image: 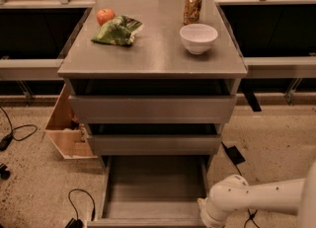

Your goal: Open bottom drawer

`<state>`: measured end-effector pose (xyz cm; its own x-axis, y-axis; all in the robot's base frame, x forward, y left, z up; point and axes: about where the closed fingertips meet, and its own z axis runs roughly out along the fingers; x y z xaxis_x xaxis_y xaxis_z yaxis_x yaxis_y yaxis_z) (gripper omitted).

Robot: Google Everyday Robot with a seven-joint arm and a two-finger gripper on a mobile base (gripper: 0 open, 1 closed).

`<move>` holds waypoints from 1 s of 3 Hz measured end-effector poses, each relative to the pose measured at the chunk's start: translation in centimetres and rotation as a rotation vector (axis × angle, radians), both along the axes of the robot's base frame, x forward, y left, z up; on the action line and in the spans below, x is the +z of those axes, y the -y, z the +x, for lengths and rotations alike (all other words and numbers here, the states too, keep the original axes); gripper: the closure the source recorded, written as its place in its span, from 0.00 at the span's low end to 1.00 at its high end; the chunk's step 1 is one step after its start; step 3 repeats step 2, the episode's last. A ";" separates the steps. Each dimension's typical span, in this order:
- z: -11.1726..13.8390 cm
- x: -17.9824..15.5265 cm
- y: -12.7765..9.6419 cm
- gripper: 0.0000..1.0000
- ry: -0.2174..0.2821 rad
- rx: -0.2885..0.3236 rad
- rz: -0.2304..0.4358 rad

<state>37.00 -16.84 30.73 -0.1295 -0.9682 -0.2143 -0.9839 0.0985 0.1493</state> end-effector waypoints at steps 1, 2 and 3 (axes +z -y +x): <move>-3.9 6.8 -1.0 0.00 0.021 0.033 0.007; -6.9 13.2 -2.7 0.00 0.068 0.036 -0.003; -6.9 13.2 -2.7 0.00 0.068 0.036 -0.003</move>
Offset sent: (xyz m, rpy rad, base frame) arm -0.0032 -0.0096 0.3872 -0.2467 -0.4901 -0.0514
